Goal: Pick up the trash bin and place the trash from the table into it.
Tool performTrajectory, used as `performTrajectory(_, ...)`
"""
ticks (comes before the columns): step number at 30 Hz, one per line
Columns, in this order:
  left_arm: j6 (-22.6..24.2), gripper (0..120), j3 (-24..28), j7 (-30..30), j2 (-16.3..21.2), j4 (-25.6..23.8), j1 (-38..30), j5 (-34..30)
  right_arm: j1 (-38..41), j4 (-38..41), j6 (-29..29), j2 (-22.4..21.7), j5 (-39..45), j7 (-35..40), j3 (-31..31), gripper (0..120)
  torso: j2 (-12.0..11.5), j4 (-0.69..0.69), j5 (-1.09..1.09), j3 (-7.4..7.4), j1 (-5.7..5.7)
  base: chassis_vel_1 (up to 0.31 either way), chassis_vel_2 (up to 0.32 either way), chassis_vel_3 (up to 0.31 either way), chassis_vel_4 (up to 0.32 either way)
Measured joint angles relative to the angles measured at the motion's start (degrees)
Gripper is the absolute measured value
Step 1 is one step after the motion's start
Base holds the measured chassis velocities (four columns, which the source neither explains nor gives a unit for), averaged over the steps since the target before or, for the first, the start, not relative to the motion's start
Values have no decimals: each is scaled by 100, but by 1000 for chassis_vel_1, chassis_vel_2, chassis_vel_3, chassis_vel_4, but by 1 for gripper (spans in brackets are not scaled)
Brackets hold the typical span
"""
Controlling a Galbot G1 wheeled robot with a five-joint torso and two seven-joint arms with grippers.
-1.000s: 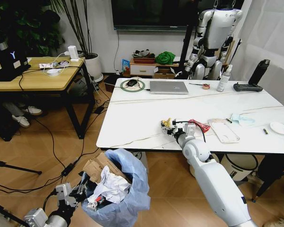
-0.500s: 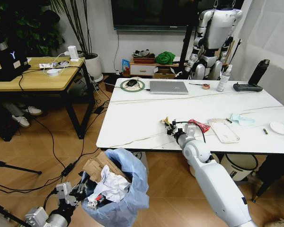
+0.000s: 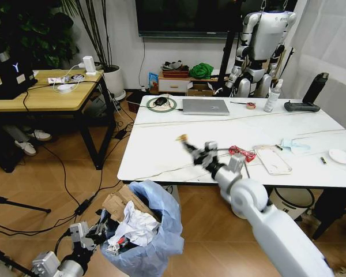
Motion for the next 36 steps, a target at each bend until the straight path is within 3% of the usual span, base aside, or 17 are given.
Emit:
performTrajectory(9, 20, 0, -112, -47, 55, -41, -2, -117, -403, 755, 719, -671, -377, -592, -1165, 0, 0, 0, 0, 0, 0, 0, 0, 0, 0)
performTrajectory(20, 55, 0, -98, -109, 22, -151, 50, -170, -550, 440, 887, -661, -1183, -623, -1469, 0, 0, 1, 1, 1, 1, 0, 0, 0, 0)
performTrajectory(31, 62, 0, -95, -141, 30, -118, 34, -202, -804, 467, 1029, -725, -1510, -588, -1299, 39, 0, 0, 0, 1, 2, 0, 0, 0, 0)
performTrajectory(36, 72, 0, -109, -205, 93, -37, -23, -304, -1114, 645, 1092, -970, -1586, -569, -1135, 60, 0, -1, 0, 1, 1, 0, 0, 0, 0)
